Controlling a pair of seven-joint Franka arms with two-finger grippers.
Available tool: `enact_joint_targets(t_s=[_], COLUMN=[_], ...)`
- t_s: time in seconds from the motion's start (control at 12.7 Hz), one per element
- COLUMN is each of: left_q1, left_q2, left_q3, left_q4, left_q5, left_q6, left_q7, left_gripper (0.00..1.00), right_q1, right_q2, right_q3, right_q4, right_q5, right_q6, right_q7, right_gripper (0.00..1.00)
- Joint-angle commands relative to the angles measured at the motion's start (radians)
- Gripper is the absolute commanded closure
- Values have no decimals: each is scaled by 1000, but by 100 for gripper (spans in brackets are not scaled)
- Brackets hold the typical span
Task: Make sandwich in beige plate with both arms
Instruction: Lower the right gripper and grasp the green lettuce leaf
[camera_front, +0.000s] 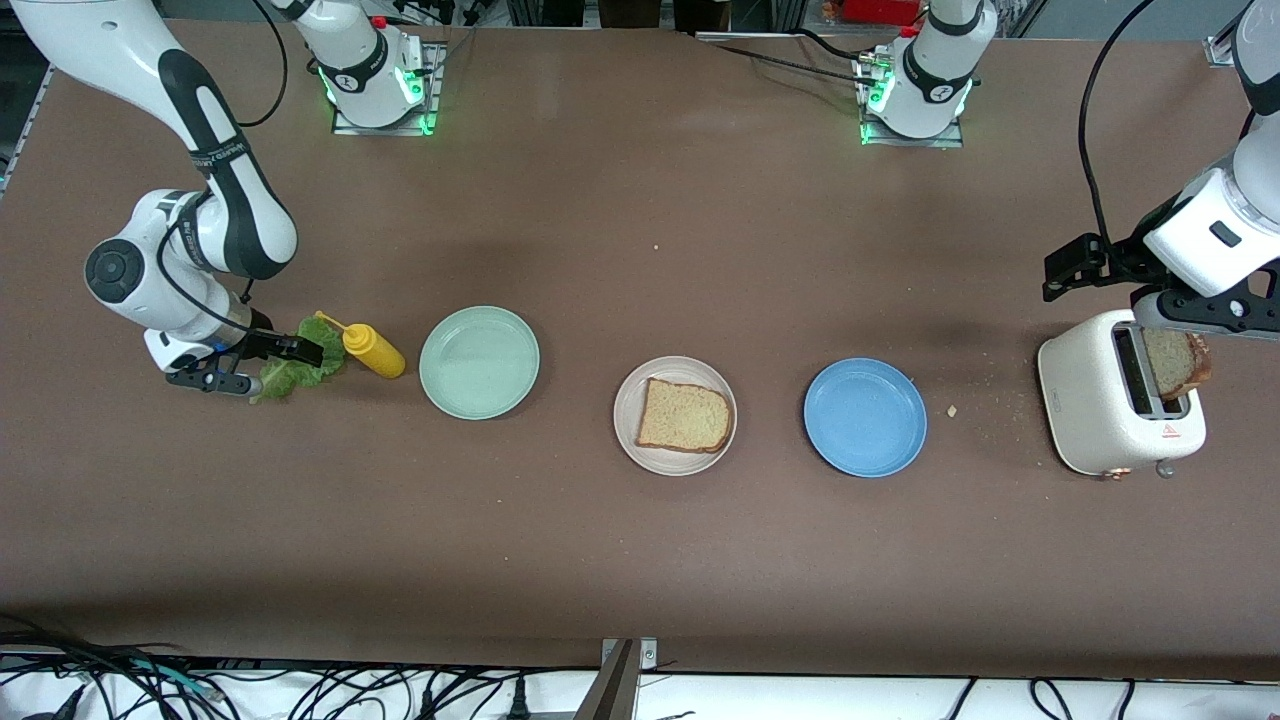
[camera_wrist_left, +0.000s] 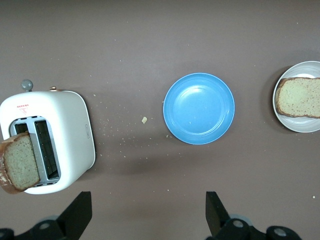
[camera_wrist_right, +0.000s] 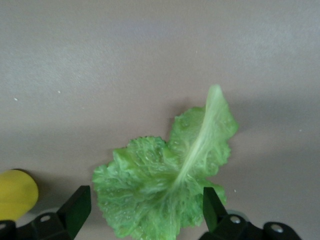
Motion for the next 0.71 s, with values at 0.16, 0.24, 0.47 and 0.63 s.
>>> enact_joint_targets(t_s=[0.16,0.24,0.47,0.63], left_q1=[-3,-3,-3,-3], left_q2=[2,2,2,2], left_q3=[0,-2,0,0], left_q4=[12,12,14,12], left_q5=[28,28,28,28], left_q6=[1,1,2,2], left_q7=[11,11,11,11], left_gripper=[0,0,0,0], right_q1=[-10,-11,-13,-13], right_q2=[23,34,51,60], right_q3=[7,7,7,7], right_q4=[-30,-30,-29,-29], right_q5=[-15,-15,-15,-14], right_q6=[72,85,92,102], right_q7=[12,9,7,7], right_gripper=[8,11,35,52])
